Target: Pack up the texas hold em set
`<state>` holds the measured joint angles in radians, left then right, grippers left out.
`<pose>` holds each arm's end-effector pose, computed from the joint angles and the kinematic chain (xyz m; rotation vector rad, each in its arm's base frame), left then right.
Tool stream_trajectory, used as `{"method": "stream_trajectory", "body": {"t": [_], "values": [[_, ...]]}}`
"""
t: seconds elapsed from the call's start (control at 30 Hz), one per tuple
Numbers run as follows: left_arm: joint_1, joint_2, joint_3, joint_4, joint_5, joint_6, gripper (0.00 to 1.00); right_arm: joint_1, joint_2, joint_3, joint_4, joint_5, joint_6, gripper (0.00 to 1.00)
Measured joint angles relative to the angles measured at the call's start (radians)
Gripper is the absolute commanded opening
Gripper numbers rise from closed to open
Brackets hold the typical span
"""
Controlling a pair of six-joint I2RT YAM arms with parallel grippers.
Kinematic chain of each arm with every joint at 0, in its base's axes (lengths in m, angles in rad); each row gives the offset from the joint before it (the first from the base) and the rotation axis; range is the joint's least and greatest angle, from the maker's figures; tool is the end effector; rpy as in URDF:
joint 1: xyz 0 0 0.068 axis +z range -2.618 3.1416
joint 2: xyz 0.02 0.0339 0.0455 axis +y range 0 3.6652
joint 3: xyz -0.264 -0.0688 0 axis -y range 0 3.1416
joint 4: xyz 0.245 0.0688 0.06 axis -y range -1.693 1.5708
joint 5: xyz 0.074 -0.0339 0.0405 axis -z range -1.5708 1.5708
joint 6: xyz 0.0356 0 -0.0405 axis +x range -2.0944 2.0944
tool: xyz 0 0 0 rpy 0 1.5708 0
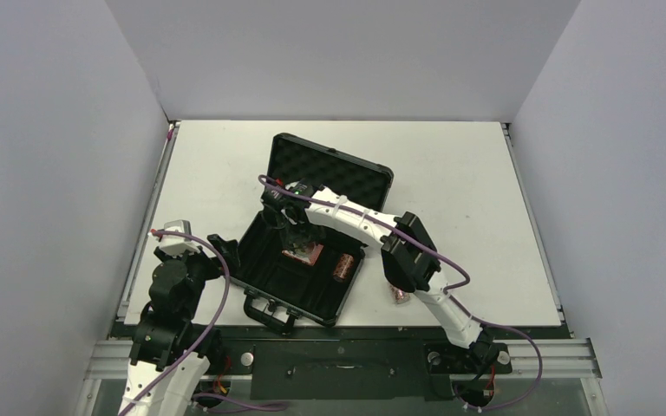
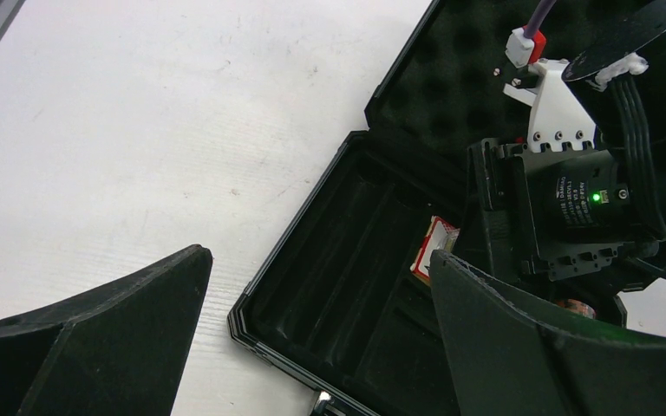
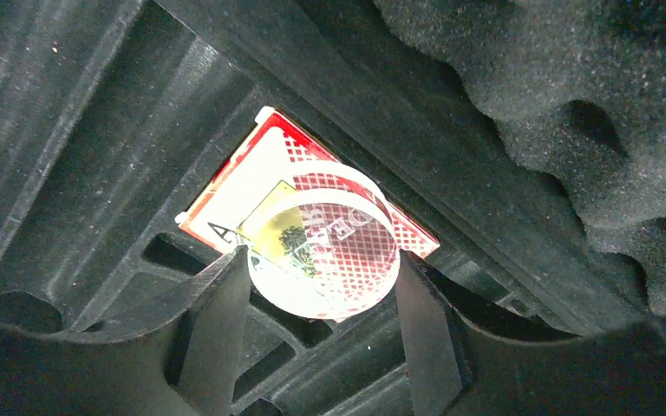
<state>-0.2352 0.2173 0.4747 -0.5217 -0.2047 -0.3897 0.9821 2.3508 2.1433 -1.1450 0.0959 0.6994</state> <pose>0.0882 -0.0137 0.2624 -0.2848 1.8146 -0.2518 0.2702 0.3985 0.2026 -0.3964 2.8944 0.1451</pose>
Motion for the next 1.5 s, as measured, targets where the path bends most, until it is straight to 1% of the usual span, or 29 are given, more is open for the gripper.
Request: {"method": "stream_trajectory", "body": {"t": [0.4, 0.67, 0.93, 1.13, 1.3, 1.5], "values": [[0.0, 0.001, 0.0, 0.0, 0.0, 0.0, 0.96, -0.002, 0.001, 0.005, 0.006, -0.001, -0.004, 0.32], [0.001, 0.003, 0.0, 0.0, 0.0, 0.0, 0.96, -0.002, 0.001, 0.004, 0.008, -0.006, -0.007, 0.37], [0.002, 0.004, 0.0, 0.0, 0.0, 0.0, 0.96, -0.002, 0.001, 0.002, 0.015, -0.008, -0.01, 0.47], [0.002, 0.008, 0.0, 0.0, 0.0, 0.0, 0.96, -0.006, 0.0, 0.002, 0.016, -0.008, -0.011, 0.59], [0.002, 0.009, 0.0, 0.0, 0.0, 0.0, 0.96, -0.007, 0.0, 0.0, 0.018, -0.007, -0.012, 0.65], [0.002, 0.009, 0.0, 0.0, 0.0, 0.0, 0.96, -0.008, -0.002, 0.0, 0.018, -0.001, -0.012, 0.75]]}}
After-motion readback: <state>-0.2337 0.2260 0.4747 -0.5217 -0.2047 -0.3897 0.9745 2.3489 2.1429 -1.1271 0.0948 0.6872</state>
